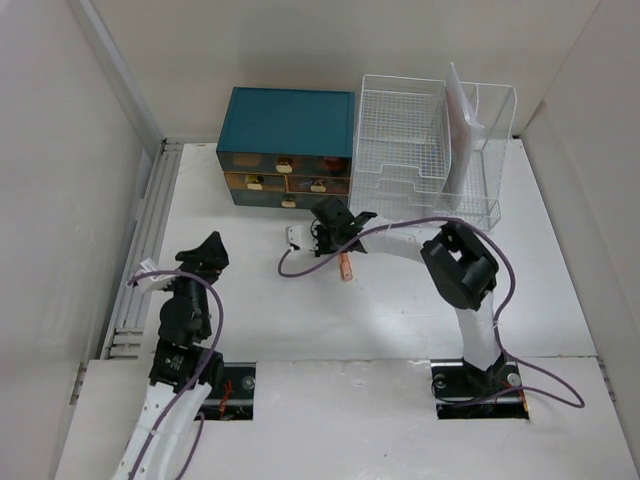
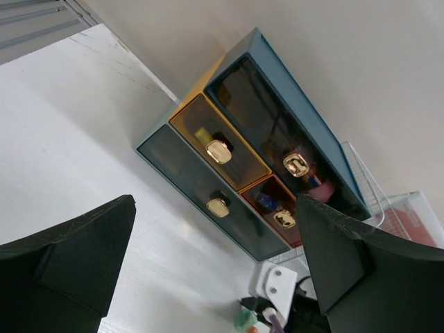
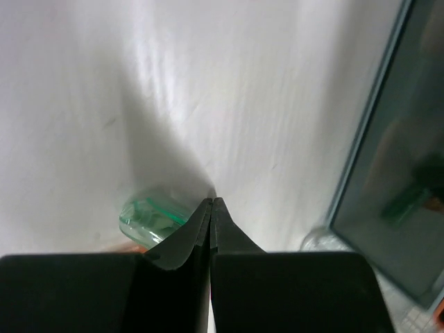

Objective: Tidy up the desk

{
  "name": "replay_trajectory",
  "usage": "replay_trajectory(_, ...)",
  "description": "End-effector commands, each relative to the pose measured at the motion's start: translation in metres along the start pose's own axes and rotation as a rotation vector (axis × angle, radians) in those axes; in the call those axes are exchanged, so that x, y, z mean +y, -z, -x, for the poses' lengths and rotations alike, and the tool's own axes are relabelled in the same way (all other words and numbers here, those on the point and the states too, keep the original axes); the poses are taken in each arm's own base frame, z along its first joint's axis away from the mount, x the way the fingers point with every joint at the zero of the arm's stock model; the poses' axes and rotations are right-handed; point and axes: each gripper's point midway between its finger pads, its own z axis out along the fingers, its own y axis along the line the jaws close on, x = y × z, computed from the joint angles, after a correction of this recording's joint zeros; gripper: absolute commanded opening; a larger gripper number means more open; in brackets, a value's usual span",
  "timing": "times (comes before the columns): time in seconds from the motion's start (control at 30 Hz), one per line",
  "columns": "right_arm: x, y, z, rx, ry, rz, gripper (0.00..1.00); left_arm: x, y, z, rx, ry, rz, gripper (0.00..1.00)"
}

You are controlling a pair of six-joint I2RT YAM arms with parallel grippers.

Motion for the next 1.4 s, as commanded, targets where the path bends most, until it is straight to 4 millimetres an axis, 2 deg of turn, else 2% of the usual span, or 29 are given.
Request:
replay_trajectory(0.0, 0.001, 0.028, 0.013, -0.051, -0.038, -0.024, 0.02, -0.024, -0.004, 0.014, -0.029, 0.022, -0.068, 1.00)
replay_trajectory(0.1, 0.021, 0.033, 0.010, -0.045, -0.049, 0.003, 0.02, -0.026, -0.010, 0.003, 0.003, 0.012, -0.075, 1.00)
replay_trajectory(0.2, 0.027, 0.044, 0.011, -0.057, -0.054, -0.003, 0.02, -0.028, -0.018, -0.008, 0.033, 0.001, -0.077, 1.00)
replay_trajectory(0.27, 0.014, 0.058, 0.019, -0.091, -0.079, -0.058, 0.02, -0.035, -0.021, -0.013, 0.055, 0.003, -0.106, 1.00)
replay_trajectory(0.37, -0.010, 0.081, 0.038, -0.159, -0.125, -0.132, 0.07, -0.028, -0.028, -0.035, 0.124, -0.037, -0.086, 0.99)
replay_trajectory(0.4, -0.017, 0.090, 0.043, -0.175, -0.137, -0.149, 0.11, -0.035, -0.031, -0.033, 0.123, -0.041, -0.102, 0.99)
replay_trajectory(0.43, -0.028, 0.102, 0.055, -0.212, -0.145, -0.169, 0.21, -0.027, -0.034, -0.046, 0.165, -0.072, -0.076, 0.97)
replay_trajectory(0.5, -0.049, 0.135, 0.071, -0.280, -0.196, -0.232, 0.41, -0.035, -0.038, -0.051, 0.194, -0.096, -0.106, 0.96)
replay_trajectory(0.53, -0.057, 0.147, 0.077, -0.308, -0.226, -0.253, 0.61, -0.042, -0.041, -0.050, 0.195, -0.103, -0.125, 0.96)
replay_trajectory(0.57, -0.069, 0.165, 0.088, -0.356, -0.291, -0.282, 0.76, -0.036, -0.044, -0.063, 0.233, -0.118, -0.110, 0.92)
replay_trajectory(0.6, -0.078, 0.187, 0.096, -0.400, -0.322, -0.313, 0.87, -0.041, -0.046, -0.066, 0.253, -0.131, -0.130, 0.90)
replay_trajectory(0.63, -0.085, 0.198, 0.099, -0.448, -0.352, -0.307, 0.90, -0.050, -0.050, -0.064, 0.249, -0.136, -0.152, 0.89)
replay_trajectory(0.67, -0.094, 0.213, 0.104, -0.490, -0.384, -0.322, 0.93, -0.046, -0.055, -0.076, 0.285, -0.159, -0.139, 0.87)
replay_trajectory(0.73, -0.103, 0.230, 0.101, -0.557, -0.499, -0.286, 0.91, -0.058, -0.062, -0.084, 0.330, -0.173, -0.172, 0.78)
replay_trajectory(0.8, -0.105, 0.246, 0.101, -0.597, -0.536, -0.227, 0.76, -0.059, -0.074, -0.100, 0.394, -0.194, -0.187, 0.73)
replay_trajectory(0.83, -0.105, 0.249, 0.100, -0.613, -0.548, -0.199, 0.67, -0.067, -0.073, -0.110, 0.457, -0.186, -0.243, 0.71)
replay_trajectory(0.87, -0.104, 0.256, 0.097, -0.657, -0.555, -0.147, 0.60, -0.074, -0.078, -0.112, 0.467, -0.146, -0.270, 0.63)
replay_trajectory(0.9, -0.103, 0.258, 0.096, -0.679, -0.569, -0.118, 0.49, -0.069, -0.081, -0.125, 0.510, -0.125, -0.268, 0.61)
replay_trajectory(0.93, -0.104, 0.272, 0.096, -0.719, -0.588, -0.106, 0.42, -0.069, -0.083, -0.129, 0.521, -0.093, -0.284, 0.61)
replay_trajectory(0.97, -0.104, 0.279, 0.091, -0.761, -0.588, -0.073, 0.37, -0.078, -0.081, -0.131, 0.515, -0.050, -0.348, 0.61)
replay_trajectory(1.03, -0.103, 0.286, 0.084, -0.801, -0.599, -0.060, 0.36, -0.071, -0.081, -0.146, 0.536, 0.053, -0.331, 0.61)
replay_trajectory(1.07, -0.101, 0.300, 0.084, -0.835, -0.589, -0.064, 0.36, -0.071, -0.080, -0.150, 0.547, 0.094, -0.339, 0.61)
replay_trajectory(1.1, -0.102, 0.306, 0.078, -0.859, -0.590, -0.059, 0.36, -0.079, -0.078, -0.147, 0.521, 0.145, -0.393, 0.61)
replay_trajectory(1.13, -0.100, 0.307, 0.074, -0.872, -0.592, -0.060, 0.36, -0.067, -0.079, -0.161, 0.547, 0.190, -0.360, 0.61)
replay_trajectory(1.2, -0.101, 0.323, 0.071, -0.898, -0.584, -0.082, 0.36, -0.070, -0.072, -0.169, 0.578, 0.318, -0.377, 0.61)
replay_trajectory(1.23, -0.098, 0.318, 0.069, -0.891, -0.591, -0.074, 0.36, -0.081, -0.074, -0.160, 0.539, 0.359, -0.439, 0.61)
replay_trajectory(1.27, -0.101, 0.325, 0.065, -0.894, -0.591, -0.094, 0.36, -0.067, -0.072, -0.182, 0.591, 0.382, -0.399, 0.60)
replay_trajectory(1.33, -0.098, 0.322, 0.063, -0.896, -0.593, -0.075, 0.36, -0.082, -0.076, -0.181, 0.580, 0.438, -0.463, 0.60)
replay_trajectory(1.37, -0.100, 0.327, 0.060, -0.898, -0.593, -0.089, 0.36, -0.071, -0.081, -0.191, 0.586, 0.445, -0.426, 0.59)
